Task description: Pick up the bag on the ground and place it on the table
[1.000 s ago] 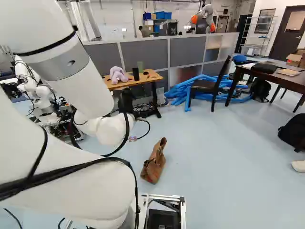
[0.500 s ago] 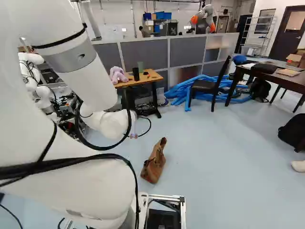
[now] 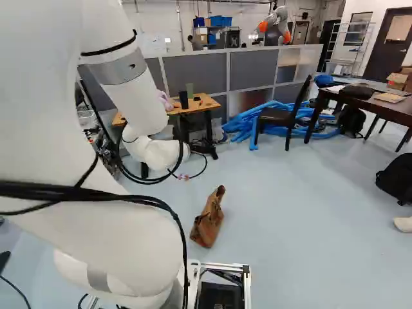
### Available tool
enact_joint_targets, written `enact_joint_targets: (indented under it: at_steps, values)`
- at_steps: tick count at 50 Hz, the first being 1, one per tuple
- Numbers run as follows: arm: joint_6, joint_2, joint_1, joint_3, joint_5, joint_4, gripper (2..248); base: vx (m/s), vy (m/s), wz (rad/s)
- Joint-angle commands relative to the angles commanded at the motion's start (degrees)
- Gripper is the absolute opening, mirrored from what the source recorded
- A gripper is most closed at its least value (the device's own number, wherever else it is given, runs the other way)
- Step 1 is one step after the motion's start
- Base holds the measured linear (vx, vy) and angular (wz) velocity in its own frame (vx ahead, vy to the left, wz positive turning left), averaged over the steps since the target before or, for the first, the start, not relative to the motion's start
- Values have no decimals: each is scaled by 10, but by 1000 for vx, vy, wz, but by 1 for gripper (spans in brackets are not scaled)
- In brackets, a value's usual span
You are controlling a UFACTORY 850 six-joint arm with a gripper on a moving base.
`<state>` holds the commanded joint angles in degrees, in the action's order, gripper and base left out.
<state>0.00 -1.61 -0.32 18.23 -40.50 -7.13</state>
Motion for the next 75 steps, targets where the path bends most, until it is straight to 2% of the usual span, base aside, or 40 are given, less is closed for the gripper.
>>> enact_joint_targets:
  at_steps: [15, 33, 59, 75]
  values:
    - [0, 47, -2, 46, 34, -25, 247, 0, 0, 0]
    - [0, 128, -3, 109, 67, -49, 247, 0, 0, 0]
    - [0, 236, -6, 196, 94, -75, 247, 0, 0, 0]
    - [0, 286, -10, 234, 113, -88, 247, 0, 0, 0]
